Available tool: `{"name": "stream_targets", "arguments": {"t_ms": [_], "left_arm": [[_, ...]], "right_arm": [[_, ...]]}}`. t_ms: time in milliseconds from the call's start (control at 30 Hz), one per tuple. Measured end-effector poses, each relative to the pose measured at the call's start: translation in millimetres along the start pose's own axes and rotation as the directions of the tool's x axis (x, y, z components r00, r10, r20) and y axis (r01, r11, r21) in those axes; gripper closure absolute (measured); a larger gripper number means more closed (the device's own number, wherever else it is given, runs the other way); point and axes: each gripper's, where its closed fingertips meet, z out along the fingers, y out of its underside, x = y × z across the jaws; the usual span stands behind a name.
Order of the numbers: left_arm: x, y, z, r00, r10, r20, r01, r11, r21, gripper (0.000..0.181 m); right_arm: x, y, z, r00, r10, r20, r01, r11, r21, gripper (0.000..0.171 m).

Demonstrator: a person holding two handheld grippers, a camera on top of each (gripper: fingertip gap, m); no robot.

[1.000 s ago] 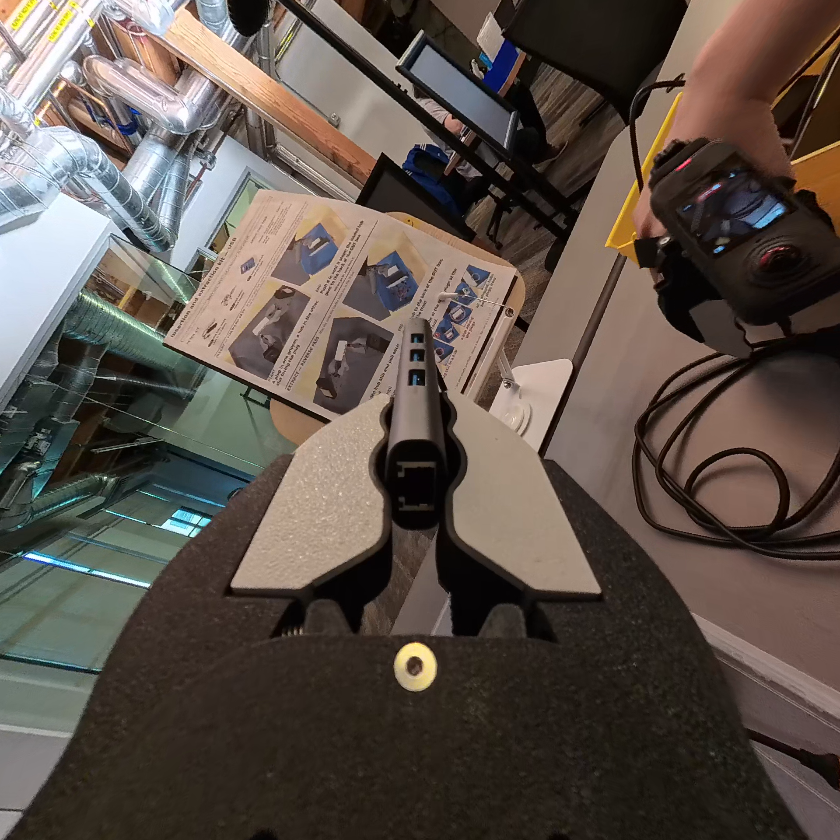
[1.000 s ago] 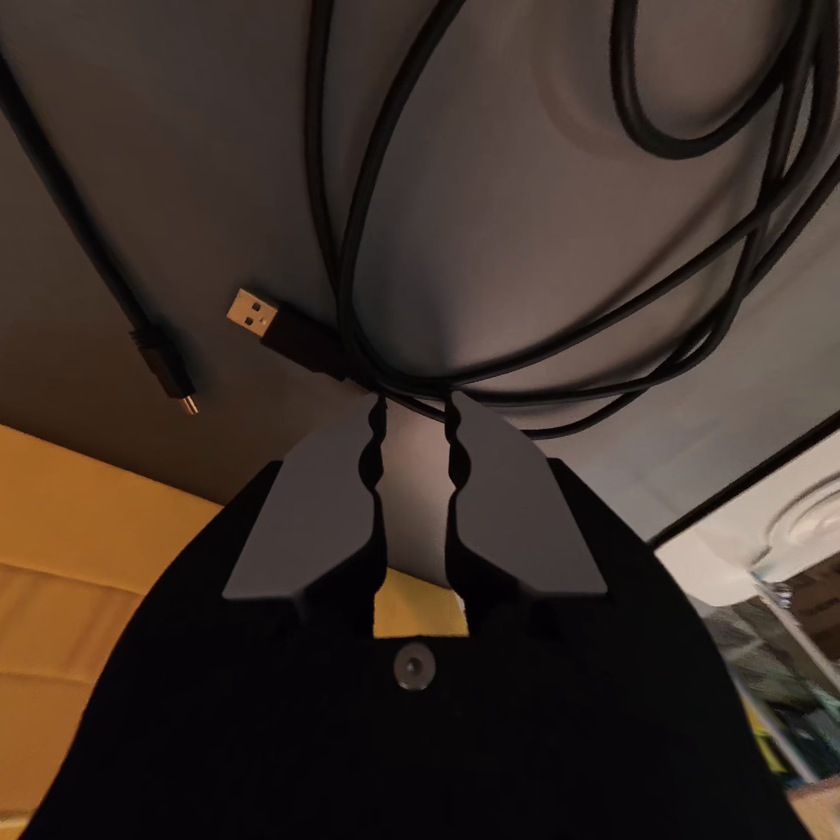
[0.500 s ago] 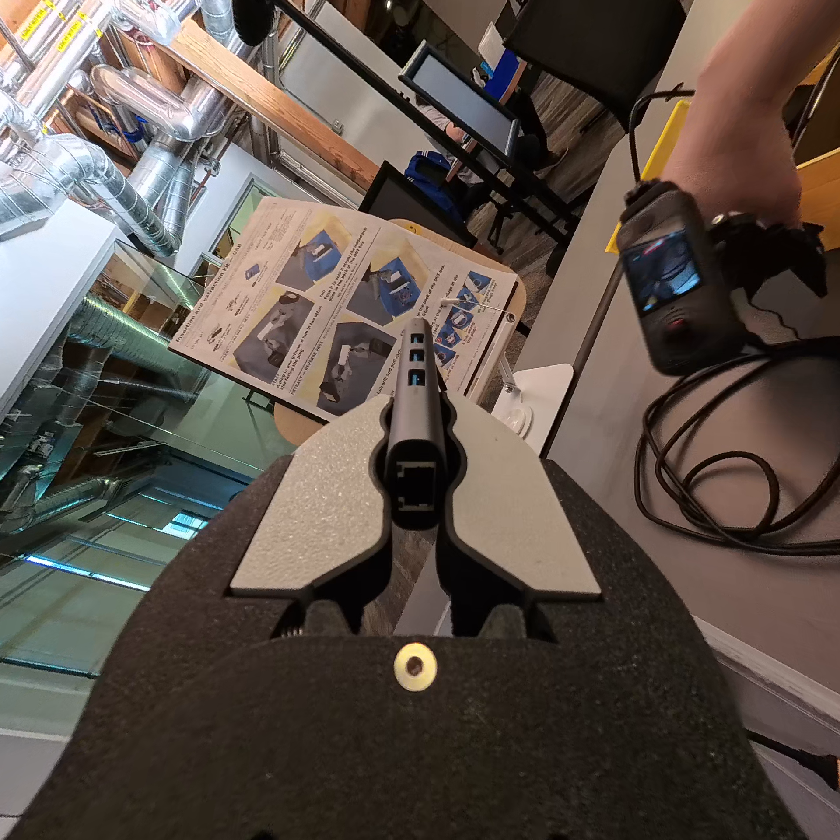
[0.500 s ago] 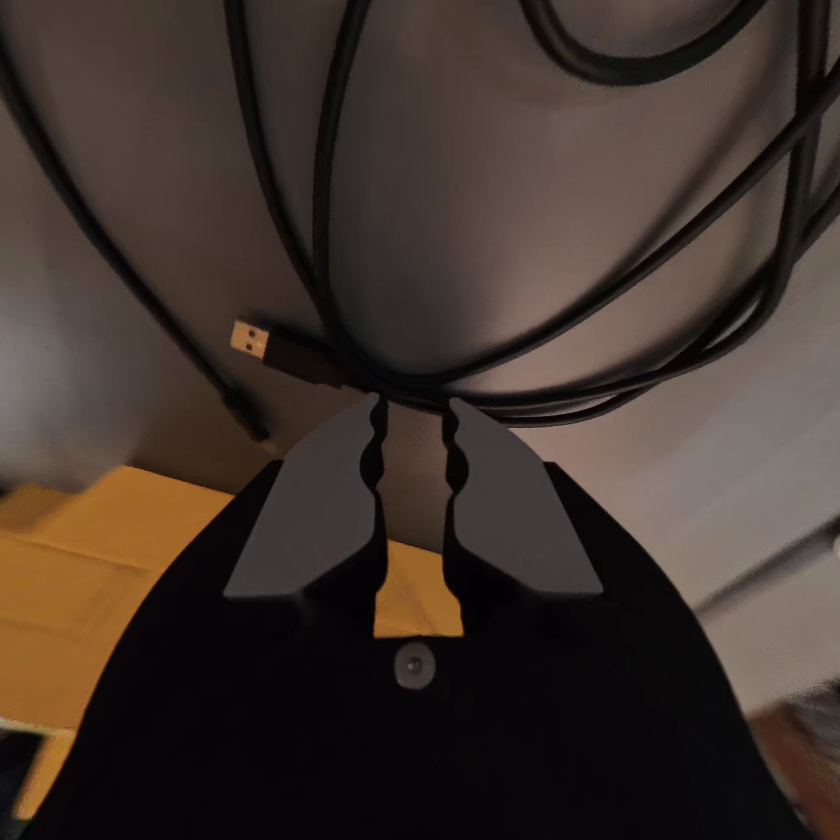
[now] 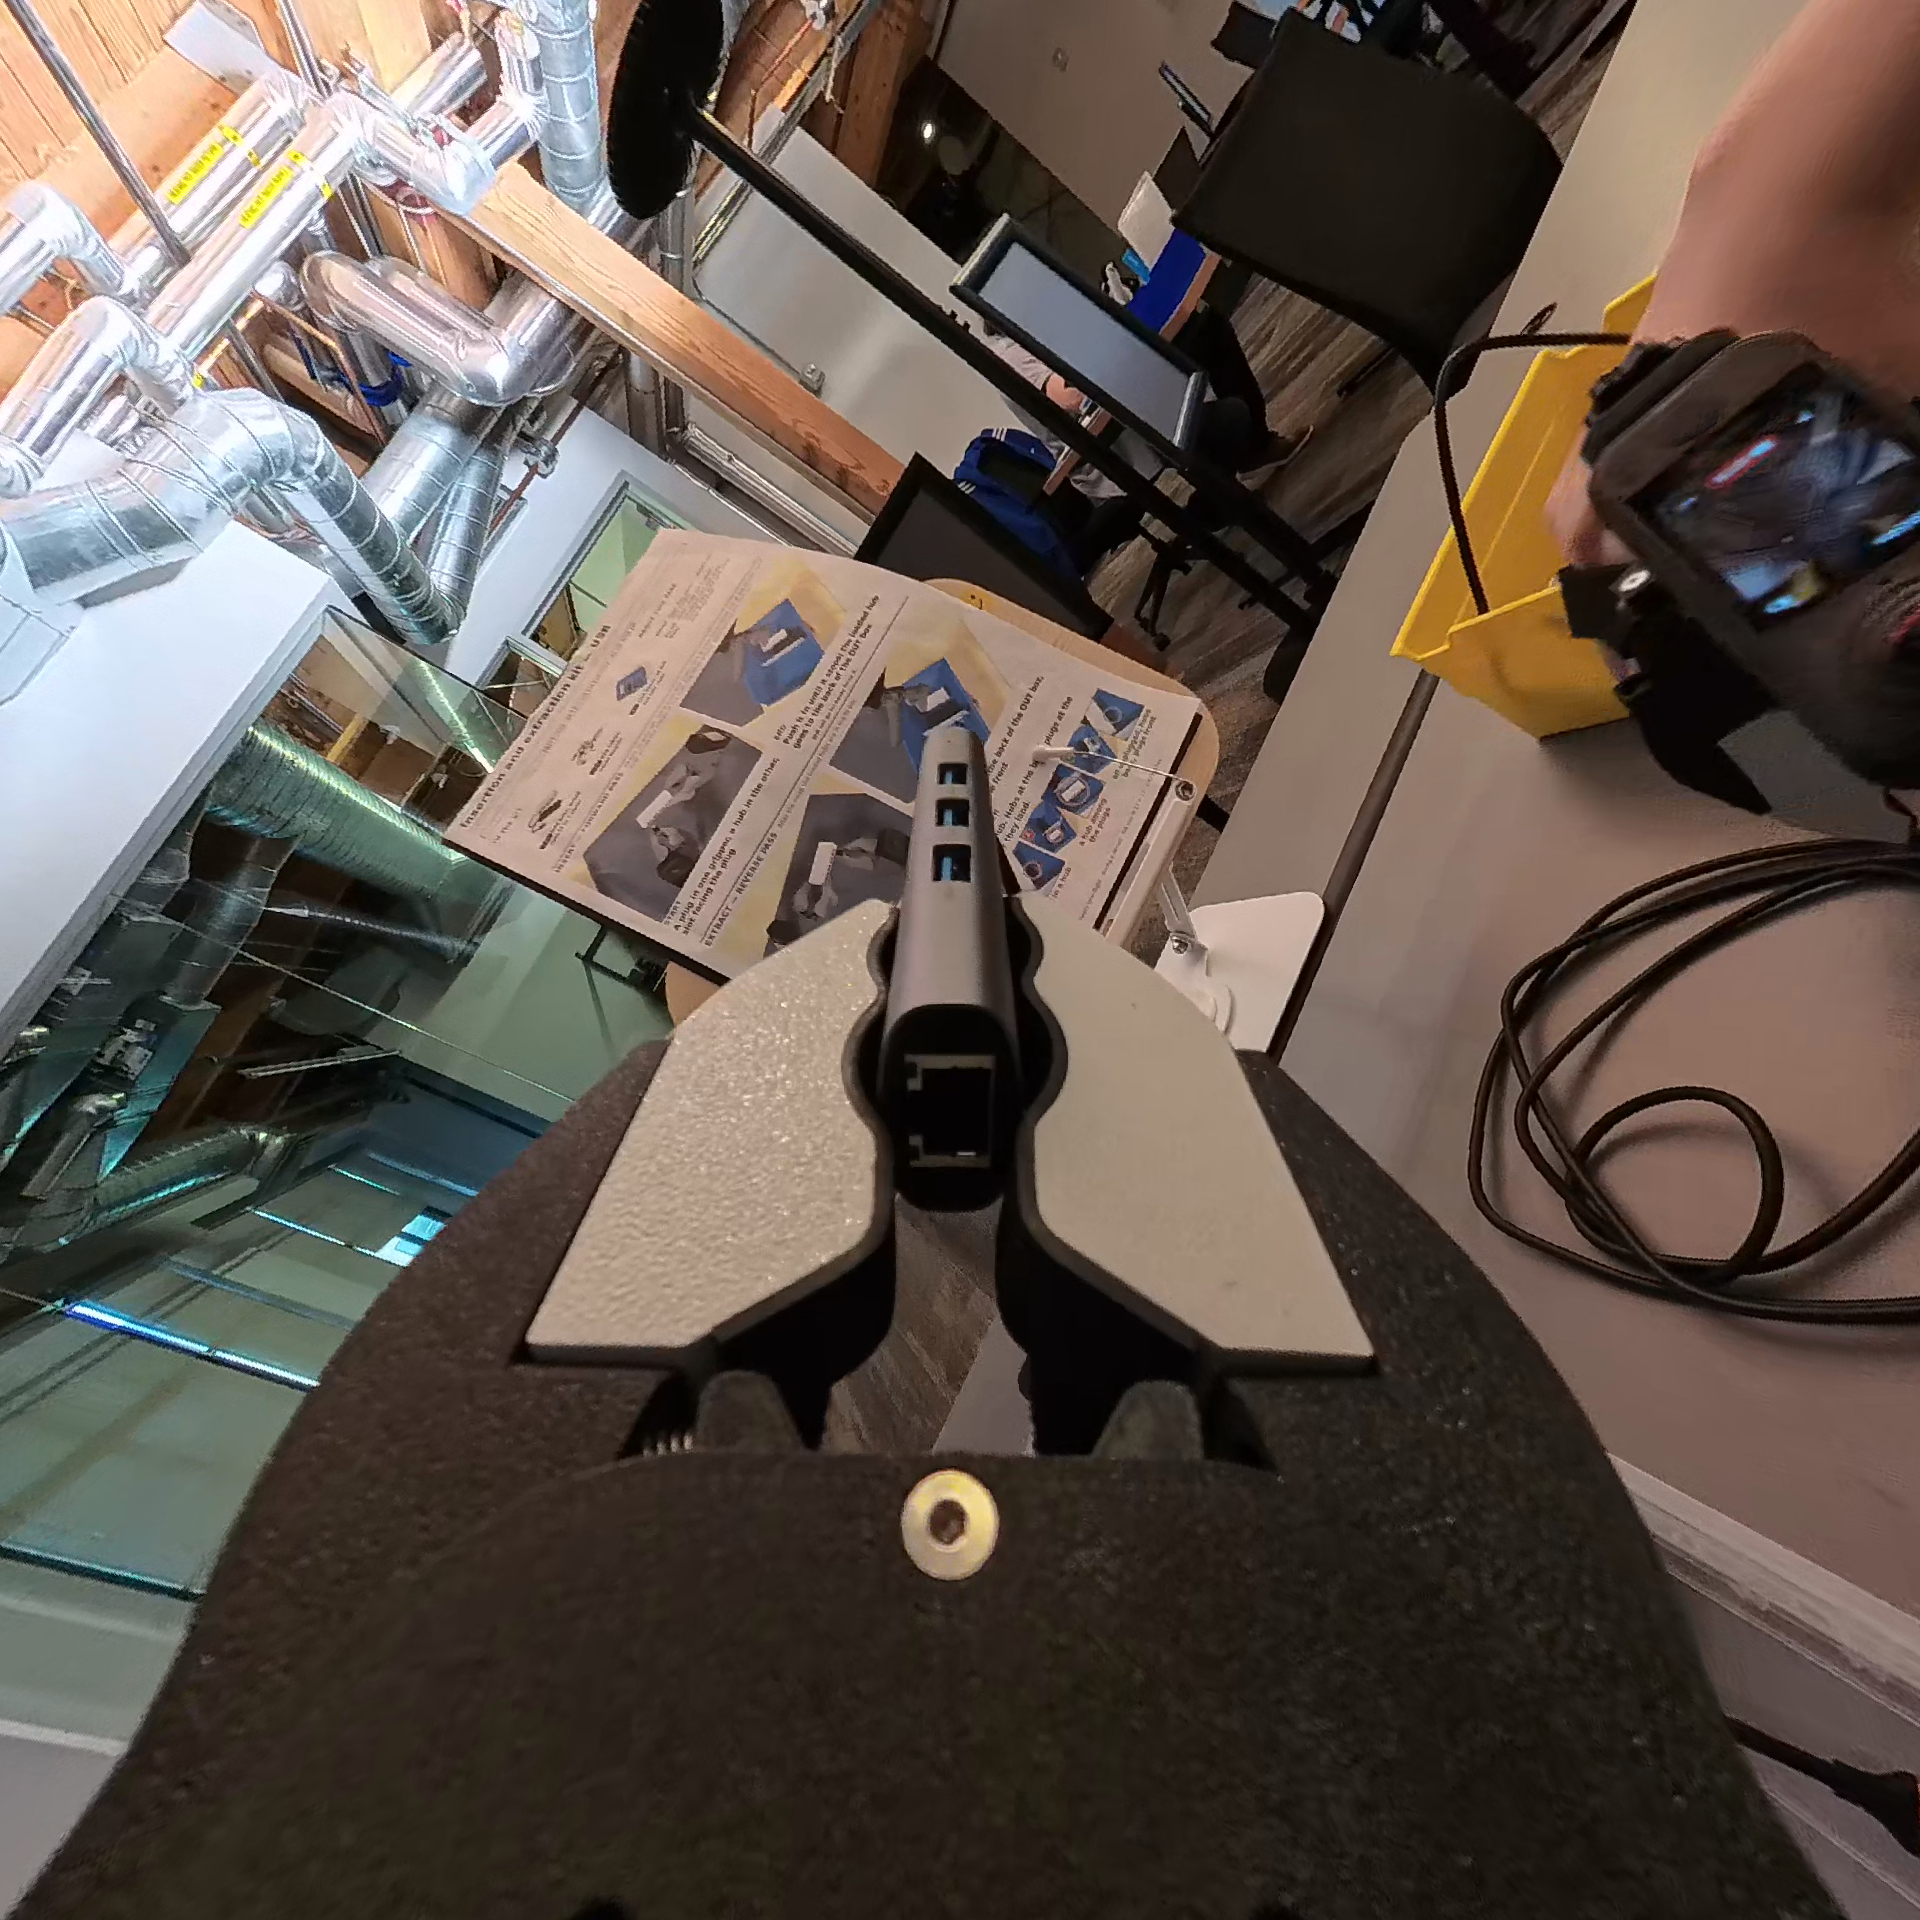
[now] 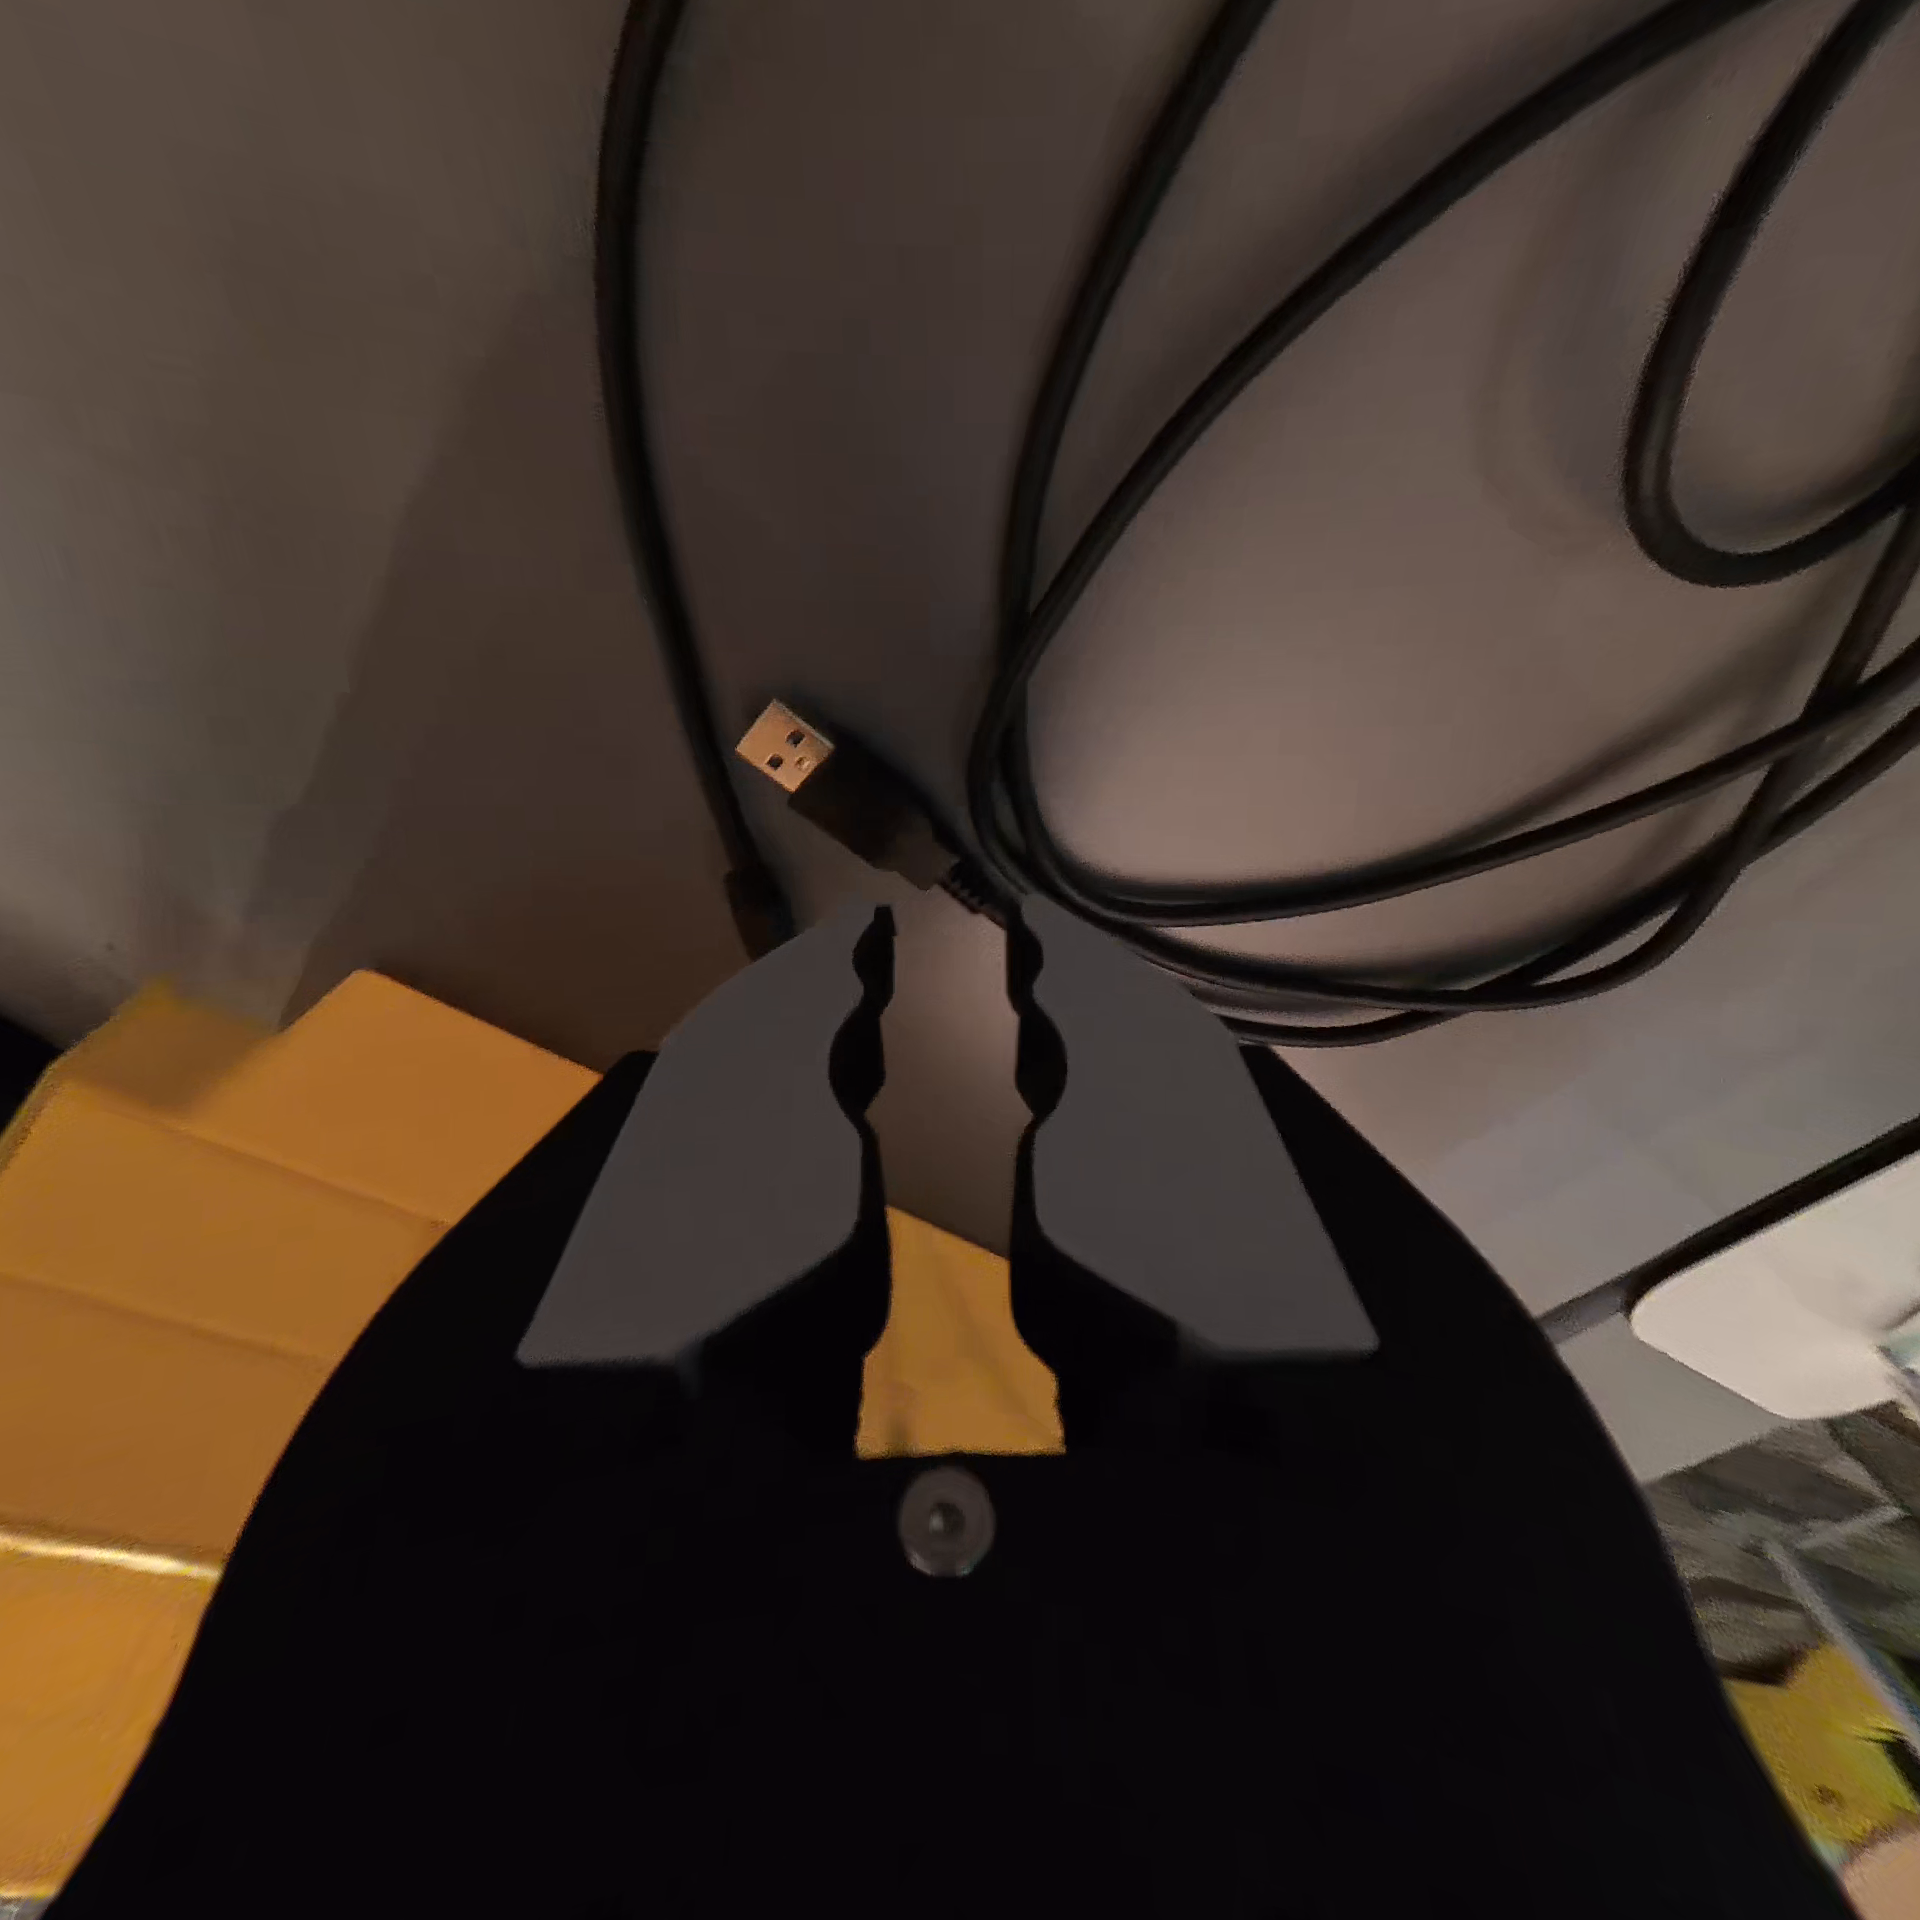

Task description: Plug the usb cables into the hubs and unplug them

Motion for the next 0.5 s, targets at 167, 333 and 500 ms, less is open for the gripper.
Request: {"name": "stream_targets", "arguments": {"t_ms": [167, 333, 500], "left_arm": [[1, 2, 2, 1.000, 0.003, 0.002, -0.003, 1.000, -0.011, 0.165], [4, 9, 8, 1.000, 0.004, -0.009, -0.004, 0.999, -0.035, 0.165], [6, 15, 13, 1.000, 0.002, -0.015, -0.003, 0.999, -0.053, 0.165]], "right_arm": [[-8, -6, 4, 0.994, -0.109, 0.005, 0.109, 0.994, -0.011, 0.148], [-8, -6, 12, 0.986, -0.163, 0.027, 0.164, 0.986, -0.015, 0.150], [-11, -1, 12, 0.976, -0.208, 0.060, 0.210, 0.977, -0.022, 0.151]]}}
